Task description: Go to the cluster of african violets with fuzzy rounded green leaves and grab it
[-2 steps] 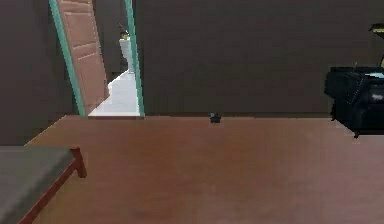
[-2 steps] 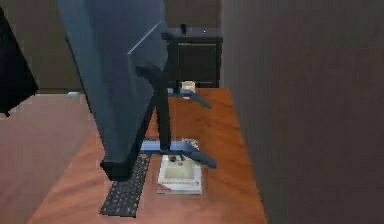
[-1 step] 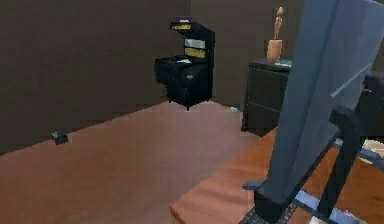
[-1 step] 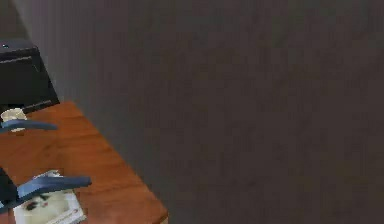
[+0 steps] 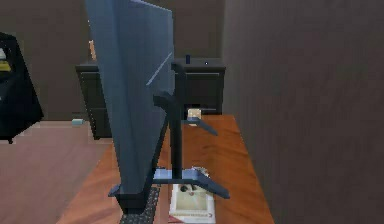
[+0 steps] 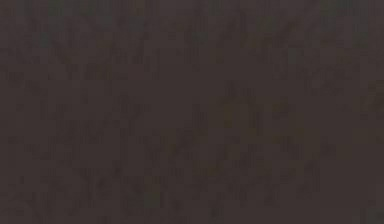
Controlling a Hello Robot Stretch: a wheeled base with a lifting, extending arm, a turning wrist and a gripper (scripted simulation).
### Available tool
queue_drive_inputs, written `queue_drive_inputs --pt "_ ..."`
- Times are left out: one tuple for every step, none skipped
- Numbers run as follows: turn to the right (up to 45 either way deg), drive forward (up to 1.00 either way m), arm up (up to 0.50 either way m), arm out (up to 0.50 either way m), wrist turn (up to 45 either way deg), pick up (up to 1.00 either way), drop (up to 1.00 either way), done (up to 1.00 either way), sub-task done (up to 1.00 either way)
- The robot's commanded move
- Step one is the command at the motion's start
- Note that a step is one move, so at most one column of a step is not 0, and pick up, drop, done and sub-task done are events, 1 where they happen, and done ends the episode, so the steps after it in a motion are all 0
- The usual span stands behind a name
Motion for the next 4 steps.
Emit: queue_drive_inputs --pt "18.0 0.00 0.00 0.00 0.0 0.00 0.00 0.00 0.00" --pt "0.0 0.15 0.00 0.00 0.0 0.00 0.00 0.00 0.00" --pt "-45.0 0.00 0.00 0.00 0.0 0.00 0.00 0.00 0.00" --pt "-45.0 0.00 0.00 0.00 0.0 0.00 0.00 0.00 0.00"
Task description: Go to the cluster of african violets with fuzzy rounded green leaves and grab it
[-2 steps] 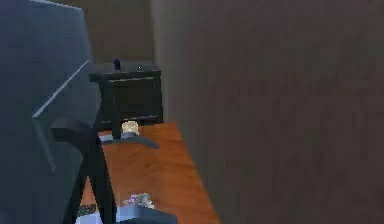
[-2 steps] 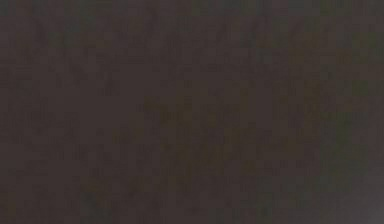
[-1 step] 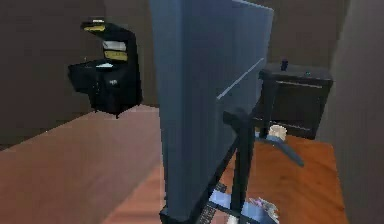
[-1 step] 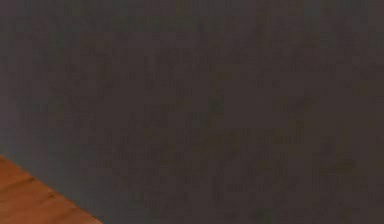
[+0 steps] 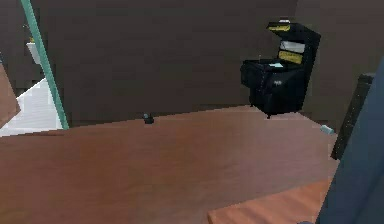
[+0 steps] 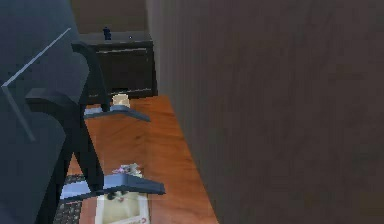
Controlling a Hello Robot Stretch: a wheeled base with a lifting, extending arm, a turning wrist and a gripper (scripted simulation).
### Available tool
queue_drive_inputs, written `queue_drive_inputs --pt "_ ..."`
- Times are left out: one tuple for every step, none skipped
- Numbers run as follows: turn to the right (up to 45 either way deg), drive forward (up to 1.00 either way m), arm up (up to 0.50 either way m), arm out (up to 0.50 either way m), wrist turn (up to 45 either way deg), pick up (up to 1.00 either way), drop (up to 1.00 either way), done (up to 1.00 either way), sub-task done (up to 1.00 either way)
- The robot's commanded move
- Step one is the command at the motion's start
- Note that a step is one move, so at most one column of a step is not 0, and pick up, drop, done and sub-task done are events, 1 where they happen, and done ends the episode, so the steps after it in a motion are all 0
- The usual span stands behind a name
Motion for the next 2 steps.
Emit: queue_drive_inputs --pt "-18.0 0.00 0.00 0.00 0.0 0.00 0.00 0.00 0.00" --pt "0.0 0.00 0.50 0.00 0.0 0.00 0.00 0.00 0.00"
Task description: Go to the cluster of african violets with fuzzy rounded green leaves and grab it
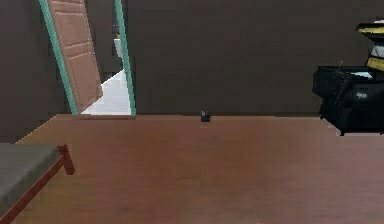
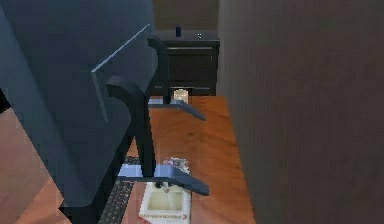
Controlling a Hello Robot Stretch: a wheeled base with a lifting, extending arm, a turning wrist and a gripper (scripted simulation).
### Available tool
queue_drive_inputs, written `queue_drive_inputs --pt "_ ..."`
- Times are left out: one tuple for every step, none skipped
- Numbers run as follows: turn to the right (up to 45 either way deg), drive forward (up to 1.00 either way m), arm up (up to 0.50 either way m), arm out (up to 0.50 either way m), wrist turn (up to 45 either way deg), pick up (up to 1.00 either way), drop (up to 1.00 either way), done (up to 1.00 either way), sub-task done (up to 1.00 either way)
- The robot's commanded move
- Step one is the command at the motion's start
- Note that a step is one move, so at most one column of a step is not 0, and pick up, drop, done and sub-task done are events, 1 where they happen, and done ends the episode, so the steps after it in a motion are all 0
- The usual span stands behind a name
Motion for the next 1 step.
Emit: queue_drive_inputs --pt "0.0 0.00 0.34 0.00 0.0 0.00 0.00 0.00 0.00"
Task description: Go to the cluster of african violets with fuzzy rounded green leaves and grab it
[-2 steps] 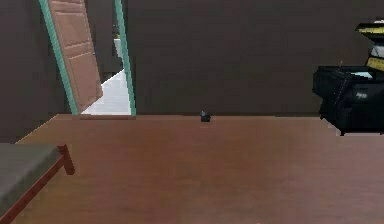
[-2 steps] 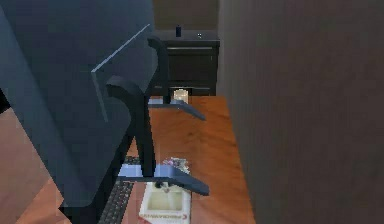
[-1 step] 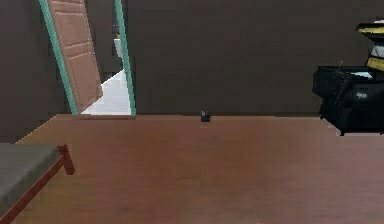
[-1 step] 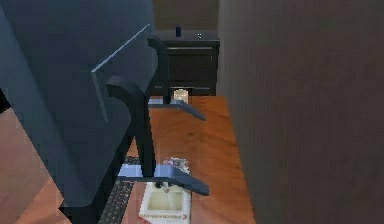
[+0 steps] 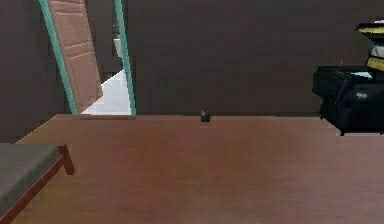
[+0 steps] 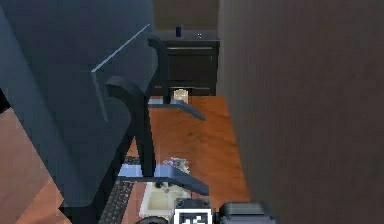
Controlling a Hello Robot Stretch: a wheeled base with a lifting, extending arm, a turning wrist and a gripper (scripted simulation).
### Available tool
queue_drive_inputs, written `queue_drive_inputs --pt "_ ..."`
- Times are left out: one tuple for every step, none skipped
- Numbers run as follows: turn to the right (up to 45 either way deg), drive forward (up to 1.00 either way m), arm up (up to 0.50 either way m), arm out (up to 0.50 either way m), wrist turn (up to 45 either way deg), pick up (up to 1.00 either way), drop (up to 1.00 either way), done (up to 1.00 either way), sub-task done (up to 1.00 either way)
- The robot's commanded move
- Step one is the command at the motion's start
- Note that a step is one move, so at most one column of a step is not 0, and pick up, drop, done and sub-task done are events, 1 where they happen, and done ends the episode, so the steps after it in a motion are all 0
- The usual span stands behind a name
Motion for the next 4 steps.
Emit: queue_drive_inputs --pt "0.0 0.00 0.00 0.30 0.0 0.00 0.00 0.00 0.00" --pt "0.0 0.00 0.00 0.00 45.0 0.00 0.00 0.00 0.00" --pt "0.0 0.00 0.00 0.00 45.0 0.00 0.00 0.00 0.00" --pt "0.0 0.00 0.00 0.00 45.0 0.00 0.00 0.00 0.00"
